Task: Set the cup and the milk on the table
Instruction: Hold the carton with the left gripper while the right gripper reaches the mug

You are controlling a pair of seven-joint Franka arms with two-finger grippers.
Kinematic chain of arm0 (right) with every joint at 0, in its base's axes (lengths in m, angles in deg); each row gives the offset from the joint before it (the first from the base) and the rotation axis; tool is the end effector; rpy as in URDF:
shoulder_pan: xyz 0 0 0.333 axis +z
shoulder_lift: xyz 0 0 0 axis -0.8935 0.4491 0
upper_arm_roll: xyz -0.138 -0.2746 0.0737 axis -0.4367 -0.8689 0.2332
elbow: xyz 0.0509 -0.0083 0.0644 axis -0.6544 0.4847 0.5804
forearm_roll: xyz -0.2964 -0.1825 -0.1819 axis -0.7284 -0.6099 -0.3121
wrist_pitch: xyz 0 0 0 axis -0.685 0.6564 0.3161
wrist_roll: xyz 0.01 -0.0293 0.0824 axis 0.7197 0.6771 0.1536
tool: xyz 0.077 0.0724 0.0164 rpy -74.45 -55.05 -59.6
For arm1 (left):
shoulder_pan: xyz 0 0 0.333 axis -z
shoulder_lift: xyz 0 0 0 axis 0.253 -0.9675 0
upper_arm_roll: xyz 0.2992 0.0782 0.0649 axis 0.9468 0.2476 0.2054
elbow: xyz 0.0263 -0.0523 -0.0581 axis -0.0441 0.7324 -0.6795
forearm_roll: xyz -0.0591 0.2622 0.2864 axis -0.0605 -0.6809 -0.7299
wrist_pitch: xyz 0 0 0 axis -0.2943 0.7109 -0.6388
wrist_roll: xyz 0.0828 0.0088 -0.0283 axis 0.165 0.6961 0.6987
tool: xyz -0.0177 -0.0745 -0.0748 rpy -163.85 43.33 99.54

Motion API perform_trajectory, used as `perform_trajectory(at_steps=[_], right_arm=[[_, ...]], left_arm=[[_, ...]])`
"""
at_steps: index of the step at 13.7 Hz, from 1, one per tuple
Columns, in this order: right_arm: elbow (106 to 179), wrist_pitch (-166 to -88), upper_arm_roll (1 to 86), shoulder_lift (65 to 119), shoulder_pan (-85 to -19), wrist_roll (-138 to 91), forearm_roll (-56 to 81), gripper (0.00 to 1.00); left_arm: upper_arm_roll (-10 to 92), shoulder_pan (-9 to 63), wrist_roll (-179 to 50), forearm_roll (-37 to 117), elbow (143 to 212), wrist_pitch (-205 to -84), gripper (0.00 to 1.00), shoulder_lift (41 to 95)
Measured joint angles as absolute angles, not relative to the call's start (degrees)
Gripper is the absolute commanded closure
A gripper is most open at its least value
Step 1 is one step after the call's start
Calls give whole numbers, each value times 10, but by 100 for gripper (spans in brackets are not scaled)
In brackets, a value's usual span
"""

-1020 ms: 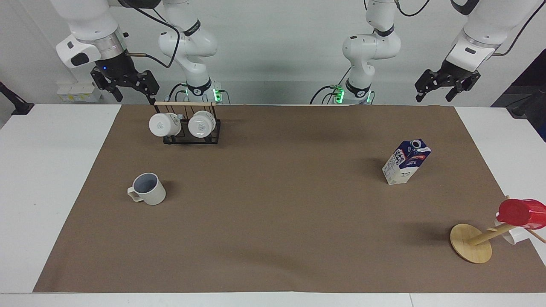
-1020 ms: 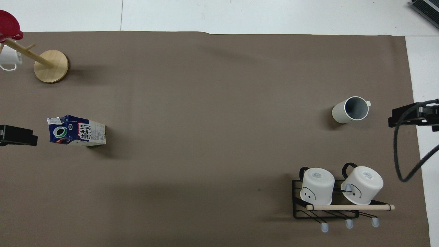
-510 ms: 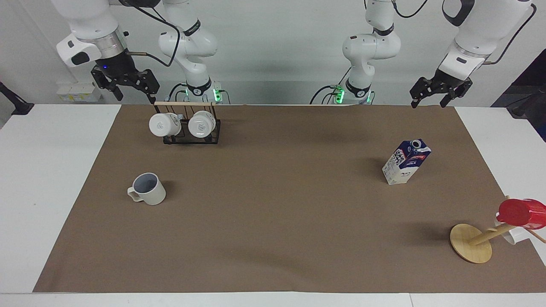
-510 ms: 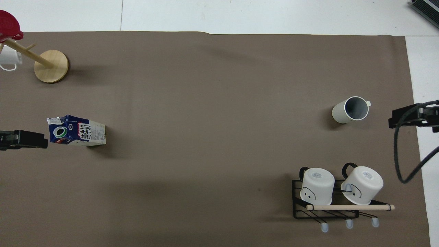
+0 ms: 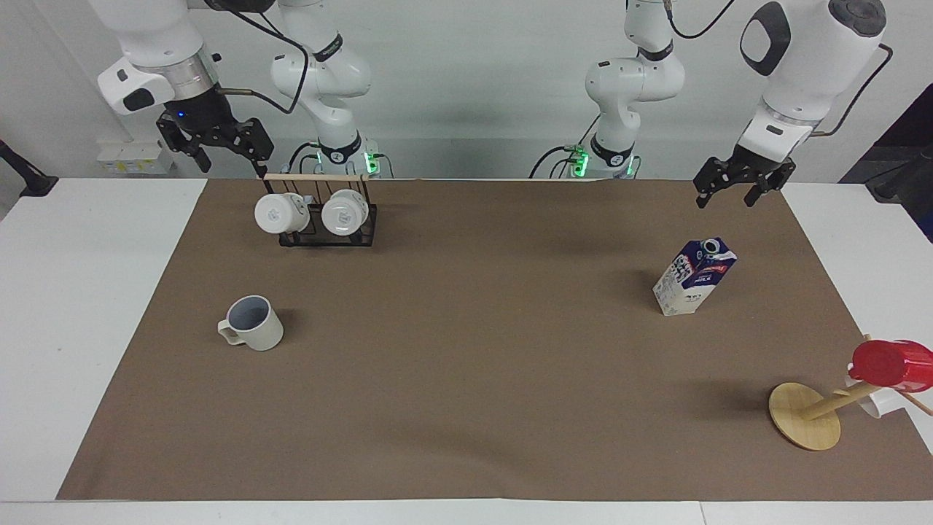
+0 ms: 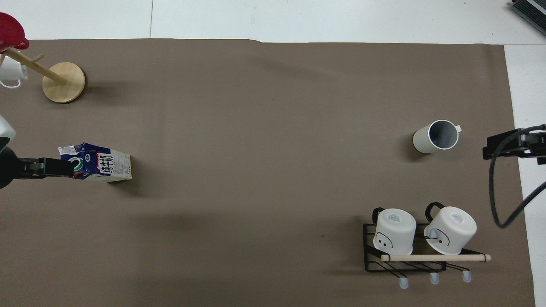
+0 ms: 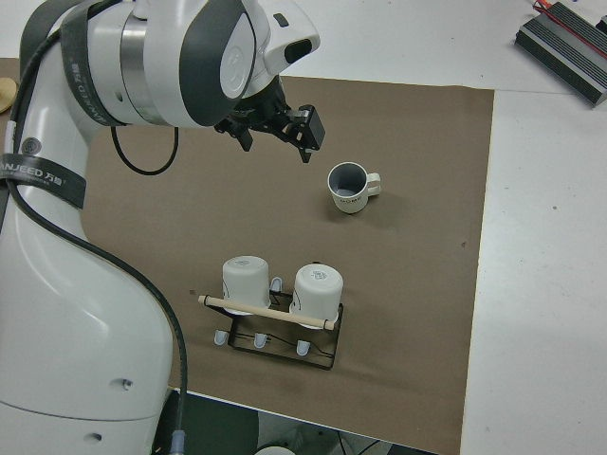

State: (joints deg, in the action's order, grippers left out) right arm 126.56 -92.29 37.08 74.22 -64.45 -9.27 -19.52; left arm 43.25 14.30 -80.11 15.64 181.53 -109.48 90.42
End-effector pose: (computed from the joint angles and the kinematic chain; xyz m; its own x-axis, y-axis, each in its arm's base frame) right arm 0.5281 -0.0091 0.6562 0.9918 -0.1201 -0.0442 -0.1190 -0.9925 0.0278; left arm 0.4975 -0.0051 0.5607 0.9994 -0.0099 0.0321 -0.0103 -0.9998 0.0145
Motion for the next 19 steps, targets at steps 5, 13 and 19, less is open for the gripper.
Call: perform_trajectory(at_steps=[5,13,19], right_arm=[[1266,-923,371,741,-644,-93,-195,0],[1266,-923,373,741,-642,-93,-195,0],[1283,-1004,370,742,-644,-93,-195,0]], left_arm=[[433,143,-801,156,1825,-1112,0,904],[433,143,-801,156,1829,-1115,0,904],[433,143,-801,156,1830,-1117,0,904]])
